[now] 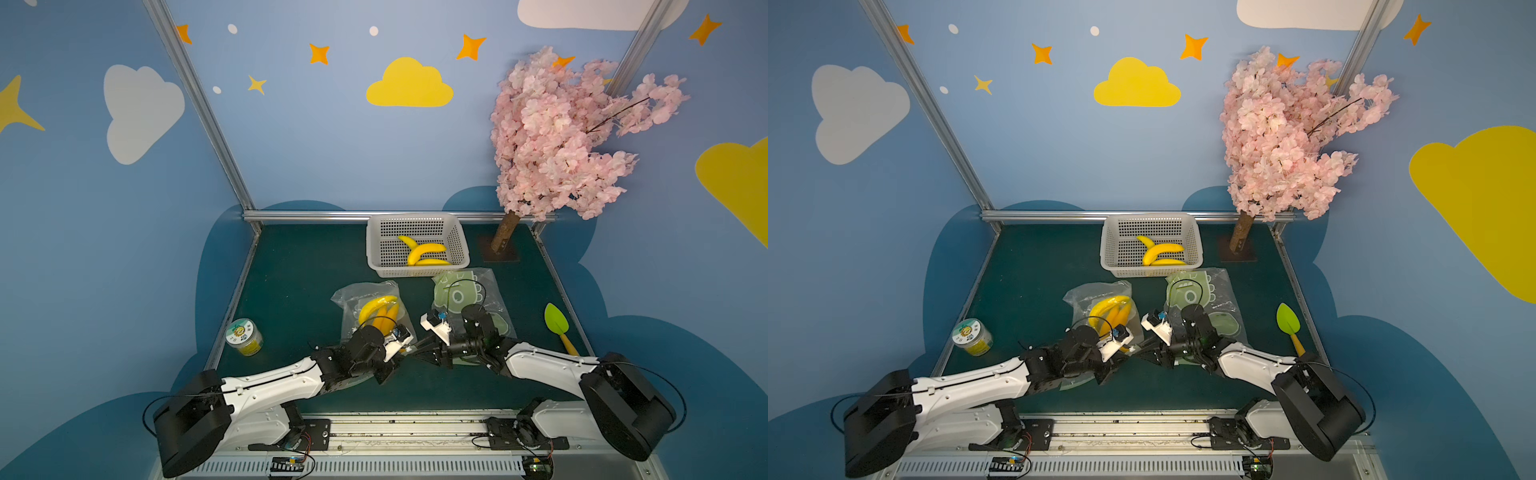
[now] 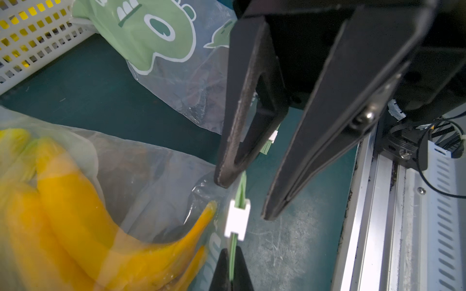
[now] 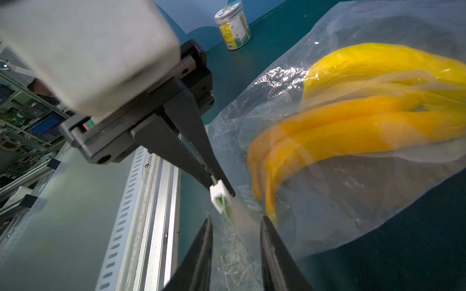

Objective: Open the zip-top bag and take out the banana
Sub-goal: Unzip the zipper on the zipper food storage bag.

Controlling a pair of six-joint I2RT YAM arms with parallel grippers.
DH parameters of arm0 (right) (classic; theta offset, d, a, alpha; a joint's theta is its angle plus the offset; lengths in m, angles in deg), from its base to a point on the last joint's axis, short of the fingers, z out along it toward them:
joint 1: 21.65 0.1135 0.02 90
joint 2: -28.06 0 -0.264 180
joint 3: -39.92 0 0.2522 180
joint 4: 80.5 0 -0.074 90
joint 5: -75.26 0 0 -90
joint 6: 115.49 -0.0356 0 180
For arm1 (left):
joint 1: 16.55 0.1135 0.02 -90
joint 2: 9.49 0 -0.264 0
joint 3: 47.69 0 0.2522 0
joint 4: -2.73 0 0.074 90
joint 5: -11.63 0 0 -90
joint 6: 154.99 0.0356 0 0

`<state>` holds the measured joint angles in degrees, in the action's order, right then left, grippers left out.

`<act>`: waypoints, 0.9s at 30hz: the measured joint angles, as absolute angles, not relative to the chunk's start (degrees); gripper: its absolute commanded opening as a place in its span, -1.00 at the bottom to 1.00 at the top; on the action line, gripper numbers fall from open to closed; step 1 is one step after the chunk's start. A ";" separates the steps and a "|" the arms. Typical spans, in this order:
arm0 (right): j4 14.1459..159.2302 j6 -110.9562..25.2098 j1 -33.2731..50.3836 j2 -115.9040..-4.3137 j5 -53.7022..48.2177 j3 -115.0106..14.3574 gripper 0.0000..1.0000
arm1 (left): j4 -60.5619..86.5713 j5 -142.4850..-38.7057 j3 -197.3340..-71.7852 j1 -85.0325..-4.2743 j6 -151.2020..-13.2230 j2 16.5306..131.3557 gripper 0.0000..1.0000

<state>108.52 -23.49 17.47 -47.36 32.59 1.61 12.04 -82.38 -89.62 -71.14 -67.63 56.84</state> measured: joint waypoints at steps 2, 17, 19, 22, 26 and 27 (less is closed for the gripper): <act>108.35 -23.25 17.47 -47.54 32.87 1.35 -0.39 | 11.95 -82.77 -89.36 -70.84 -67.84 56.75 -0.95; 106.88 -21.72 17.62 -50.68 34.23 -1.89 -0.96 | 11.97 -83.82 -89.05 -69.77 -68.06 56.36 -0.94; 106.38 -21.54 17.68 -50.68 34.34 -2.04 -1.00 | 11.95 -83.99 -88.92 -69.57 -68.09 56.21 -0.94; 105.66 -21.52 17.79 -50.68 34.40 -2.41 -1.00 | 11.97 -84.21 -88.92 -69.39 -68.15 56.16 -0.92; 104.28 -21.54 17.88 -51.06 34.58 -3.64 -1.00 | 11.91 -84.19 -88.92 -69.31 -68.22 56.12 -0.64; 104.00 -21.54 18.01 -51.32 34.75 -4.03 -1.00 | 11.80 -84.19 -88.92 -69.31 -68.46 56.07 -0.63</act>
<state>104.00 -21.54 18.01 -51.32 34.75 -4.03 11.80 -84.19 -88.92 -69.31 -68.46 56.07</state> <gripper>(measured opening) 0.041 0.151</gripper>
